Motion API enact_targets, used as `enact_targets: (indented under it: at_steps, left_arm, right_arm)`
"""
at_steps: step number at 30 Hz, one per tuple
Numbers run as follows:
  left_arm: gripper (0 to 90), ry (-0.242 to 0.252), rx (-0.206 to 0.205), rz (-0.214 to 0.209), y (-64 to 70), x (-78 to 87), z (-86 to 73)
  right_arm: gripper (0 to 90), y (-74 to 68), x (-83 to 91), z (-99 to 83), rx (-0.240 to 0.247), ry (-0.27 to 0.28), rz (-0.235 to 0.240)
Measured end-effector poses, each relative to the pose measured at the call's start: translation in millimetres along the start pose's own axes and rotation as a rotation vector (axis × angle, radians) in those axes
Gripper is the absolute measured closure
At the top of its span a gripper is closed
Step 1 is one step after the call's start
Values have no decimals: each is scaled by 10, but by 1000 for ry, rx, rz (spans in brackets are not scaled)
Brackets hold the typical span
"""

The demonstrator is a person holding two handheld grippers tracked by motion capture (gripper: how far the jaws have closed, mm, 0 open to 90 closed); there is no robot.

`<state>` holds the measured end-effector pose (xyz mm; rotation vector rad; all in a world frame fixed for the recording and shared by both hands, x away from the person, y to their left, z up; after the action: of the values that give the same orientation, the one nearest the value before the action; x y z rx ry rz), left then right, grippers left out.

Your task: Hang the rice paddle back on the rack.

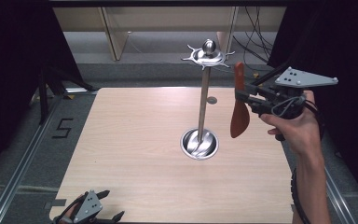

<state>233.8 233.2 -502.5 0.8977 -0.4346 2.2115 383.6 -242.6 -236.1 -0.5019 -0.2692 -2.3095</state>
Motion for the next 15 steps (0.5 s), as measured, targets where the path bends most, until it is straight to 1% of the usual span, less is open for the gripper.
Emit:
enact_targets:
  at_steps: [2,3,4,5,6,7,8,9,10,15]
  left_arm:
    - [161,0,-1,-1,-1,0,-1]
    - [161,-29,-19,7,-20,13,-1]
    - [161,-29,-19,7,-20,13,-1]
    - [161,-23,-9,1,-15,14,-1]
    - [161,-16,-10,15,-13,3,-1]
    - [161,-9,-4,-1,-8,7,0]
    - [161,-9,-4,-1,-8,7,0]
    - [161,-10,-4,-1,-8,13,-1]
    - [161,-8,-1,0,-6,13,-2]
    - [161,-9,-3,-1,-7,13,-2]
  right_arm:
    - [669,2,-6,8,-1,-1,-2]
    - [669,-10,-33,28,-16,-8,11]
    - [669,-1,-40,37,-5,-9,3]
    - [669,-1,-40,37,-5,-9,3]
    - [669,-9,-66,50,-12,-16,8]
    - [669,-6,-80,57,-8,-17,6]
    - [669,3,-86,65,0,-15,-5]
    - [669,3,-86,65,0,-15,-5]
    - [669,2,-106,71,-11,-11,1]
    - [669,5,-147,87,-10,-22,2]
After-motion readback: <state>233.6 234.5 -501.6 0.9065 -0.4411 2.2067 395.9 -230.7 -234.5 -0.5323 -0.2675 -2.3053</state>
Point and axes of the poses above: each handheld gripper's, and its own axes: x roughly backward along the jaws, z roughly out of its top, y roughly to its right, the point moved 1 cm from there along -x, roughly forward along the jaws, and after that the axes turned 9 degrees about -y, right-handed, at the moved point
